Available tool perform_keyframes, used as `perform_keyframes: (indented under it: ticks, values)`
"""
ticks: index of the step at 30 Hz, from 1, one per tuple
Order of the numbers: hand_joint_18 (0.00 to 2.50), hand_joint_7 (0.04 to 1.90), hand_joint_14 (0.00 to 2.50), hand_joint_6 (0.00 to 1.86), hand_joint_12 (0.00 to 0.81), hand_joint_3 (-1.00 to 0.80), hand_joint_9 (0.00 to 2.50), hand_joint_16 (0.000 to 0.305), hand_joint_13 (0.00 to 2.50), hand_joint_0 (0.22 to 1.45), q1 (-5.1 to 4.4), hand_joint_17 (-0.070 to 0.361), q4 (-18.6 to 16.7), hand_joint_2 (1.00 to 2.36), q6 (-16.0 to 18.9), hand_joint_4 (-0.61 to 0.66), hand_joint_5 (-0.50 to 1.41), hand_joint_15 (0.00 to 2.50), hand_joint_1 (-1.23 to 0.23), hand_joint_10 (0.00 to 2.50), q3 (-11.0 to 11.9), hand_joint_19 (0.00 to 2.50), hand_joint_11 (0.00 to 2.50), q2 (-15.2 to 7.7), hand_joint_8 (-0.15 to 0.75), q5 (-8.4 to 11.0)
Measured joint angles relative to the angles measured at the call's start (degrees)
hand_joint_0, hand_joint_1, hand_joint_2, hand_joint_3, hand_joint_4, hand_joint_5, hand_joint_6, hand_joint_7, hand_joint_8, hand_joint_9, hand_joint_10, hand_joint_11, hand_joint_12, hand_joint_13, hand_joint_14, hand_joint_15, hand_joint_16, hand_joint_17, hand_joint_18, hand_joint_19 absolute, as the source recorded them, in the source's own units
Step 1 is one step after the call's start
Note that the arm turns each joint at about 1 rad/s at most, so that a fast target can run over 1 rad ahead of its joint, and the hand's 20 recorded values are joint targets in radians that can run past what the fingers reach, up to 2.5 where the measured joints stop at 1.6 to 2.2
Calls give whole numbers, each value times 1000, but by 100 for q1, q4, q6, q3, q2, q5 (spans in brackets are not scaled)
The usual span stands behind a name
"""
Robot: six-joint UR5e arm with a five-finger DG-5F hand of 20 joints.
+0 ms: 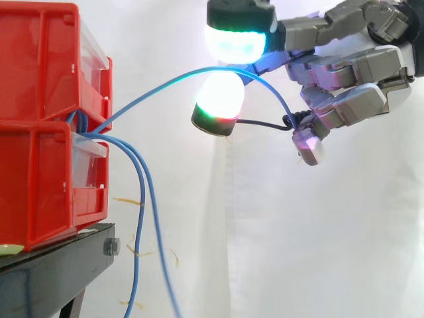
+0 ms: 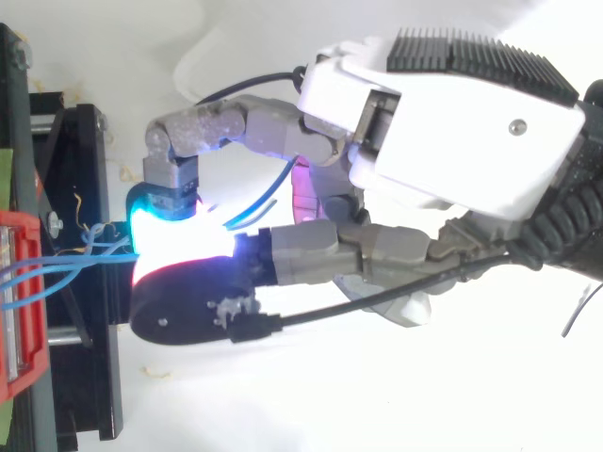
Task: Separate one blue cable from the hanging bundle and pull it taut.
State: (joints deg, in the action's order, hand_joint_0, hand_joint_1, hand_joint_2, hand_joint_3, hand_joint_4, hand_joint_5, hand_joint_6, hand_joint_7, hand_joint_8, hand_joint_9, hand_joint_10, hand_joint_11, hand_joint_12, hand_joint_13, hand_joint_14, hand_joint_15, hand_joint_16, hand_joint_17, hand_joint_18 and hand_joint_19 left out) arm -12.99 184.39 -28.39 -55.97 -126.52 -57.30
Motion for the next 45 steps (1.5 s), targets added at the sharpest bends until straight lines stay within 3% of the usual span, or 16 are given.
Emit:
perform_keyframes:
  ticks: [6, 9, 11, 13, 15, 17, 20, 22, 24, 27, 31, 39, 45]
  values:
    - [1162, 1180, 27, 505, 357, -324, 2367, 40, 1850, 756, -1, 90, 0, 1012, 0, 80, 140, 917, -650, 36, -1, 784, 876, -2, 34, 8]
    - [1165, 1196, 27, 505, 364, -228, 2327, 43, 1838, 737, 0, 97, 0, 1015, 0, 63, 141, 936, -661, 35, -1, 783, 844, -1, 101, 13]
    - [1191, 1205, 26, 505, 372, -204, 2307, 48, 1840, 719, 1, 107, 0, 1012, 0, 59, 141, 924, -682, 32, -1, 762, 793, -2, 117, 19]
    - [1325, 1217, 24, 506, 414, -177, 2303, 63, 1877, 638, 1, 142, 0, 1002, 0, 154, 137, 878, -712, 30, -1, 673, 716, -2, 157, 22]
    - [1390, 1223, 23, 506, 444, -257, 2289, 73, 1878, 518, 0, 165, 0, 1006, 0, 200, 134, 863, -570, 27, -1, 635, 678, -1, 187, 24]
    - [1256, 1221, 22, 505, 403, -476, 2225, 69, 1797, 430, -1, 155, 0, 1001, 0, 193, 129, 879, -378, 29, -1, 704, 661, 1, 180, 34]
    - [1243, 1207, 23, 505, 409, -500, 2228, 70, 1792, 418, 1, 157, -3, 1000, 0, 166, 132, 830, -169, 26, -1, 687, 592, -2, 175, 58]
    - [1146, 1205, 24, 505, 379, -500, 2207, 62, 1752, 480, 0, 139, -3, 1000, -4, 133, 132, 837, -92, 27, -1, 745, 597, -2, 146, 68]
    - [1075, 1204, 24, 505, 359, -500, 2213, 54, 1716, 552, -1, 123, -3, 1000, -6, 112, 131, 822, -128, 25, -1, 785, 610, -2, 119, 74]
    - [1082, 1193, 24, 505, 356, -500, 2265, 47, 1710, 662, -1, 106, -5, 1000, -8, 115, 135, 760, -365, 27, -1, 770, 640, -2, 59, 77]
    - [1115, 1223, 21, 505, 357, -285, 2296, 46, 1681, 734, -2, 103, -6, 1012, -9, 147, 139, 671, -582, 26, -2, 742, 655, 1, 6, 78]
    - [1154, 1266, 19, 505, 373, -166, 2311, 51, 1656, 733, -3, 114, -1, 1008, -9, 141, 145, 624, -622, 26, -2, 701, 644, 1, 49, 78]
    - [1166, 1263, 19, 506, 379, -80, 2207, 57, 1641, 709, -2, 127, 0, 1007, -9, 89, 145, 643, -636, 27, -2, 674, 634, 1, 159, 78]
